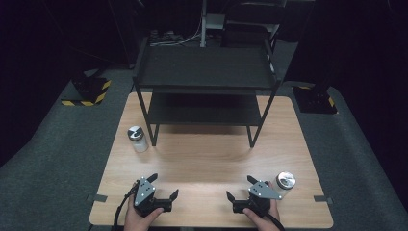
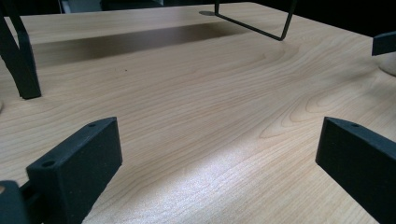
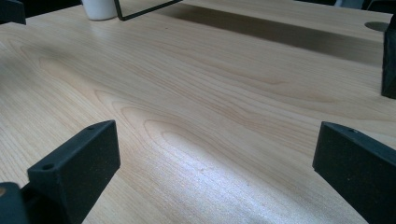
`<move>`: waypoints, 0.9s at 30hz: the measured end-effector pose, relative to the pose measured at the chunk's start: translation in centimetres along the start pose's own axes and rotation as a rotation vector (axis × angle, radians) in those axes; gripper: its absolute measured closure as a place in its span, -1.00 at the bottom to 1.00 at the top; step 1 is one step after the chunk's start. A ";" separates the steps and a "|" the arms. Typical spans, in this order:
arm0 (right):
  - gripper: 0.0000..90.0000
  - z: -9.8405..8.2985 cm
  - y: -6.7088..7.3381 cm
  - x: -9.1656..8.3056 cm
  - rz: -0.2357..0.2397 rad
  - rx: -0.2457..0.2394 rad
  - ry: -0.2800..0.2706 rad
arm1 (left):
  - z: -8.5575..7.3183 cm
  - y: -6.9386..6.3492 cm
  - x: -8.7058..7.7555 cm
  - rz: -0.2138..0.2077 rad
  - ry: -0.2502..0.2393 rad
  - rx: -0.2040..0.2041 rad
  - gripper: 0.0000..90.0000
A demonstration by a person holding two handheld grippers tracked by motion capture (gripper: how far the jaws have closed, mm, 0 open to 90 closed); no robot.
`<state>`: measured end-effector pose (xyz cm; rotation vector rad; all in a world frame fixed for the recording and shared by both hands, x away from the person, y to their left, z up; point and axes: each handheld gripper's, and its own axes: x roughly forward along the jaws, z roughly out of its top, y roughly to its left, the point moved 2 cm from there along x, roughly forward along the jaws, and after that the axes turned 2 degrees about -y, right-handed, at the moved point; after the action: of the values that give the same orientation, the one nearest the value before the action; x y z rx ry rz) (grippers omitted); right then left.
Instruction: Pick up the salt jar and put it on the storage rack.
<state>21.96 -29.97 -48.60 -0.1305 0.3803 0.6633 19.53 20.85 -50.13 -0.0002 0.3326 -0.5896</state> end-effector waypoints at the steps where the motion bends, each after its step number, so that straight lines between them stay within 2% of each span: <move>1: -0.99 0.0 0.0 0.0 0.000 -0.001 -0.001 | 0.0 -0.1 0.0 0.003 -0.001 0.001 -0.99; 6: -0.99 0.1 0.0 0.0 -0.002 0.009 0.007 | 0.0 -0.5 0.1 0.004 0.000 0.034 -0.99; 27: -0.99 0.0 0.3 -0.1 -0.006 -0.002 0.002 | -0.1 -0.8 0.3 -0.003 -0.012 0.038 -0.99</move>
<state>21.69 -29.83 -48.57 -0.1345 0.3813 0.6579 19.30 20.06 -50.24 0.0322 0.3095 -0.5986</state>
